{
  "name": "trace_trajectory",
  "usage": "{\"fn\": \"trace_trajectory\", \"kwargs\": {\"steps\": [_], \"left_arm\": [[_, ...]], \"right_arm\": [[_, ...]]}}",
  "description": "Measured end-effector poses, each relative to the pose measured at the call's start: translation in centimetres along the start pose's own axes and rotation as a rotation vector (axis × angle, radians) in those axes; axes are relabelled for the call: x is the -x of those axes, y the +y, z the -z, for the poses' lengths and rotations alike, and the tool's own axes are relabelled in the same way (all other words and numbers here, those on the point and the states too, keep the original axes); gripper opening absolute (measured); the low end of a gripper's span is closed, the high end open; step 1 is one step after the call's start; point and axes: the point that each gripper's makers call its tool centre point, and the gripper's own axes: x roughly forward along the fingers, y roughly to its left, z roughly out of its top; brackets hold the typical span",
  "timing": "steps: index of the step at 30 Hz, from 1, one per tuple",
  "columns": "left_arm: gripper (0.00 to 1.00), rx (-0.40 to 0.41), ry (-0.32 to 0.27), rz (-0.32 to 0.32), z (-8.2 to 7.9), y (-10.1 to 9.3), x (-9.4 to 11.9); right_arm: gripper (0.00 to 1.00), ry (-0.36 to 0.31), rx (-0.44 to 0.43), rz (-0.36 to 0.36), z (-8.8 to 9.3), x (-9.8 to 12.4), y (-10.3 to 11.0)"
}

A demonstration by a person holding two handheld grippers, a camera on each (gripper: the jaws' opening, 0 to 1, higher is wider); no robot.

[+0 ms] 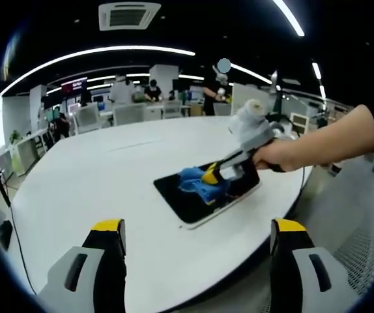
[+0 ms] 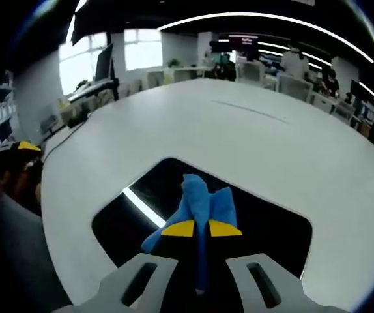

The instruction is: Wipe the mirror surface with the cleaning cloth until all visible marks leave the cleaned area.

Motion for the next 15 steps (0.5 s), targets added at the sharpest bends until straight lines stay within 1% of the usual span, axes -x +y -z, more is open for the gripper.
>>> {"fn": "trace_trajectory", "kwargs": {"steps": [7, 15], "left_arm": [[0.92, 0.004, 0.004, 0.001, 0.1, 0.0, 0.0], [0.92, 0.008, -0.005, -0.003, -0.1, 0.1, -0.1]], "right_arm": [[0.0, 0.012, -0.008, 0.015, 0.5, 0.7, -1.0], [0.0, 0.021, -0.031, 0.034, 1.4, 1.6, -2.5]]}}
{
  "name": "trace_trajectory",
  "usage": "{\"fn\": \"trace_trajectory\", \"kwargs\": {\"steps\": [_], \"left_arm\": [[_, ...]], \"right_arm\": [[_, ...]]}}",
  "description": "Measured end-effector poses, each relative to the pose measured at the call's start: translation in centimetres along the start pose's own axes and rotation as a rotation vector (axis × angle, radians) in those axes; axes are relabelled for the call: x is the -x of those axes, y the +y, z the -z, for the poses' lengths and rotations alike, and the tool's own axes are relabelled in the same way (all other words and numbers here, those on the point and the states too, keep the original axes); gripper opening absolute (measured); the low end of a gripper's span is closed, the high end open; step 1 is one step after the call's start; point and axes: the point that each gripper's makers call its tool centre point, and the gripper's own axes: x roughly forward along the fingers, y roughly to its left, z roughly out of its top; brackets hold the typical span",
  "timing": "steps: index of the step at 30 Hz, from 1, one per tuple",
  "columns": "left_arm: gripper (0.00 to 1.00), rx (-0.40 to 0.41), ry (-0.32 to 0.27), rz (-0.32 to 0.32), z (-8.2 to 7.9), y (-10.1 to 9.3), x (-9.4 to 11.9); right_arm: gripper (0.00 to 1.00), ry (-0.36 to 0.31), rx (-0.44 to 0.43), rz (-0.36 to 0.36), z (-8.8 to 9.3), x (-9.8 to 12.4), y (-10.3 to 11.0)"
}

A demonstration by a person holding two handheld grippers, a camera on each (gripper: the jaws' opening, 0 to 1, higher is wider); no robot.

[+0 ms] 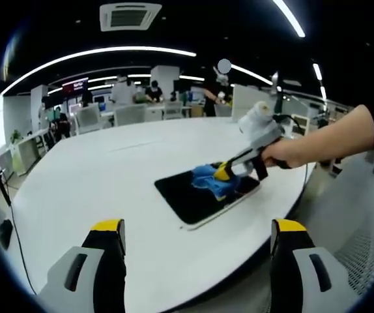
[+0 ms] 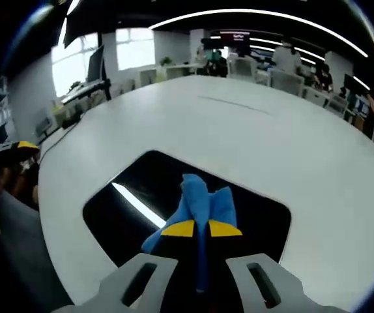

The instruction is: Wipe the mirror surface with the cleaning cloth until all visible marks leave the cleaned area.

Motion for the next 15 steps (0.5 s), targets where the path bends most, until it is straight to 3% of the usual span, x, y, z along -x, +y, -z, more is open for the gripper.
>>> {"fn": "trace_trajectory", "kwargs": {"steps": [15], "left_arm": [[0.91, -0.007, 0.006, 0.015, 0.1, -0.2, -0.1]], "right_arm": [[0.0, 0.005, -0.06, 0.054, 1.4, 1.5, -3.4]]}}
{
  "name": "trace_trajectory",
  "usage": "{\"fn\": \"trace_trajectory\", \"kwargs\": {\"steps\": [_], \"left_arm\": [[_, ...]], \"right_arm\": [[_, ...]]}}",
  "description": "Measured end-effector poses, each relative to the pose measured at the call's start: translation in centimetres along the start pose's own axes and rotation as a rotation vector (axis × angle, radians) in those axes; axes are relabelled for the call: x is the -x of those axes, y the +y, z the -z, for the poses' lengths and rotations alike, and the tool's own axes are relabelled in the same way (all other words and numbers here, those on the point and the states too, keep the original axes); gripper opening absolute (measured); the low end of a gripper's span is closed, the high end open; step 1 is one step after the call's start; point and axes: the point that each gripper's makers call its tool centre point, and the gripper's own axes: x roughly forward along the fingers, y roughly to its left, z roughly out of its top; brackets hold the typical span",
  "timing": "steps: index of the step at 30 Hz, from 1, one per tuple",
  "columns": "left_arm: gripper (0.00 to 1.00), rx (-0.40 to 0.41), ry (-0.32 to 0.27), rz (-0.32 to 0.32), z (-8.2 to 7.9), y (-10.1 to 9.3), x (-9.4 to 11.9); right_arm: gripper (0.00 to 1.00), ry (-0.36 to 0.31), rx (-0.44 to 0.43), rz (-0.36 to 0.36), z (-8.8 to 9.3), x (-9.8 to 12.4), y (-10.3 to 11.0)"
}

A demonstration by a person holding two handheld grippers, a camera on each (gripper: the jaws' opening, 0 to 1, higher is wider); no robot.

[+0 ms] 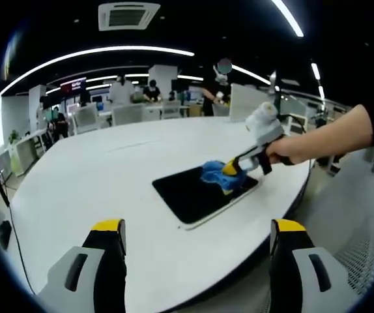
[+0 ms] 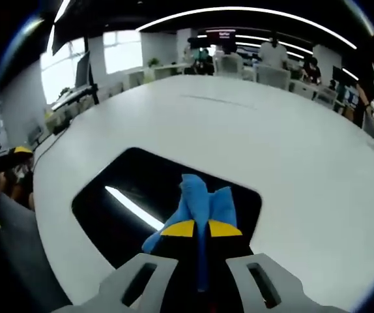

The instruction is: Wipe the mirror surface with the cleaning cloth until all visible marks leave the cleaned area.

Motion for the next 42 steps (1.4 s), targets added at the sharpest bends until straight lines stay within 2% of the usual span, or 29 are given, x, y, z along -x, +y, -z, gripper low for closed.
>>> {"fn": "trace_trajectory", "kwargs": {"steps": [20, 42], "left_arm": [[0.91, -0.004, -0.001, 0.002, 0.0, 0.0, 0.0], [0.92, 0.01, -0.005, 0.011, 0.0, -0.1, 0.0]], "right_arm": [[0.0, -0.007, -0.047, 0.043, 0.9, 1.0, -2.4], [0.0, -0.043, -0.107, 0.082, 1.0, 1.1, -2.3]]}}
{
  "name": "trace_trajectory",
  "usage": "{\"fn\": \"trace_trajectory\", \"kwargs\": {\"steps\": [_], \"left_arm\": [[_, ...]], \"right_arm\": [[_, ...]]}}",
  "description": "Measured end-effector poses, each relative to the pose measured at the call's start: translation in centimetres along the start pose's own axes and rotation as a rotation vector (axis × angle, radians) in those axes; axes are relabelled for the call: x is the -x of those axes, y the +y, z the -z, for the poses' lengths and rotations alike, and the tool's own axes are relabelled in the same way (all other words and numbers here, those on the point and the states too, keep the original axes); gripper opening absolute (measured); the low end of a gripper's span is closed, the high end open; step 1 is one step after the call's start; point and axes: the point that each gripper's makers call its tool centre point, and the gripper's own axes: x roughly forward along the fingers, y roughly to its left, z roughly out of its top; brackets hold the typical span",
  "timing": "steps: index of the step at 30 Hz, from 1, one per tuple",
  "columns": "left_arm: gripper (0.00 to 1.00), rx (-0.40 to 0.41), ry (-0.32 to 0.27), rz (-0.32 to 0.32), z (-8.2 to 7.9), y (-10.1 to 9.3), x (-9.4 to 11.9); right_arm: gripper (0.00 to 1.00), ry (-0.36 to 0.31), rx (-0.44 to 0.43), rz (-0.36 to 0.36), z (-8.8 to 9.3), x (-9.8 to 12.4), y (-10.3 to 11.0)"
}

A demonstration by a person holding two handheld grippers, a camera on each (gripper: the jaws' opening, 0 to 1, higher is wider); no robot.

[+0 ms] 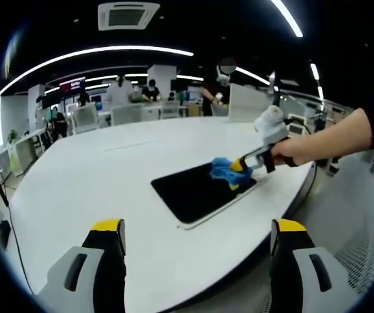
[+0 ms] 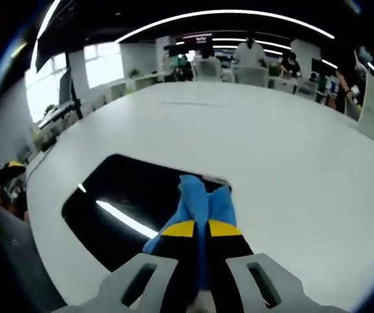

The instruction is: Wipe the mirror surface with the cleaning cloth until all visible marks leave the cleaned area.

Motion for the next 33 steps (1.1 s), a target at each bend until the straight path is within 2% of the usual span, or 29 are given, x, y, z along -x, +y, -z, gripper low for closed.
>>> {"fn": "trace_trajectory", "kwargs": {"steps": [7, 33], "left_arm": [[0.92, -0.002, 0.003, 0.002, 0.0, 0.0, 0.0], [0.91, -0.005, 0.011, 0.0, 0.1, -0.1, -0.1]], "right_arm": [[0.0, 0.017, -0.015, -0.05, 0.4, 0.5, 0.4], [0.0, 0.017, 0.011, -0.093, 1.9, 2.1, 1.8]]}}
